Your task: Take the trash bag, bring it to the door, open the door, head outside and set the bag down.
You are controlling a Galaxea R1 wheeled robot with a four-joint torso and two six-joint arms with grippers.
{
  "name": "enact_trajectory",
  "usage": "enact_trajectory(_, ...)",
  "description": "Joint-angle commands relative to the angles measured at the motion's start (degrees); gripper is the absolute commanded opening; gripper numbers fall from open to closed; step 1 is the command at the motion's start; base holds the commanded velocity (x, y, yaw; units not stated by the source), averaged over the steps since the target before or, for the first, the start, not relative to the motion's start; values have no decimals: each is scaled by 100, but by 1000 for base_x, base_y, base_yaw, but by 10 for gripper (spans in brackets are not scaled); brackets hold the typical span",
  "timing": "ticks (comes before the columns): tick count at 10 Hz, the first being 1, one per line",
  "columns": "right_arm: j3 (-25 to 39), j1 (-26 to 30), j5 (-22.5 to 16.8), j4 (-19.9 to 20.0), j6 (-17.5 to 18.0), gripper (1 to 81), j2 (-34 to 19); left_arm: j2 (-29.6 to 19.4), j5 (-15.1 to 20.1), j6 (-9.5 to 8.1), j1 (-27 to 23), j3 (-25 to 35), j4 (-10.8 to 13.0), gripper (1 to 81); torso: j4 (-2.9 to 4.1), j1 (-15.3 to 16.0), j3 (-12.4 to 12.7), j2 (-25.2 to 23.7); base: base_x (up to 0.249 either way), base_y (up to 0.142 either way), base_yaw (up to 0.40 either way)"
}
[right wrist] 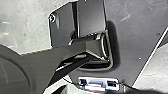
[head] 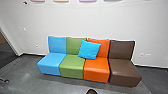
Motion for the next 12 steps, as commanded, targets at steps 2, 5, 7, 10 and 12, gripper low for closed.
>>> enact_trajectory(2, 161, 97, -365, -14, -11, 811, -90, -96, 371, 0, -125, 19, -36, 811, 0, 0, 0, 2, 0, 0, 0)
enact_trajectory(5, 783, 72, -348, -5, -2, 811, -501, -462, 397, 0, -64, 438, -36, 811, 0, -6, 0, 2, 0, 0, 0)
enact_trajectory(7, 1401, 89, -348, -5, 16, 811, -925, -939, 362, 0, -72, 1047, -36, 811, 0, -6, 0, 2, 0, 0, 0)
enact_trajectory(10, 2198, 124, -348, -5, 25, 811, -1503, -1658, 344, -17, -160, 1994, -97, 811, 0, 365, 0, -575, 0, 0, 0)
enact_trajectory(12, 2737, 282, -225, 30, 95, 811, -2032, -2108, 362, -26, -335, 2506, -282, 811, 0, 472, -432, -750, 0, 0, 0)
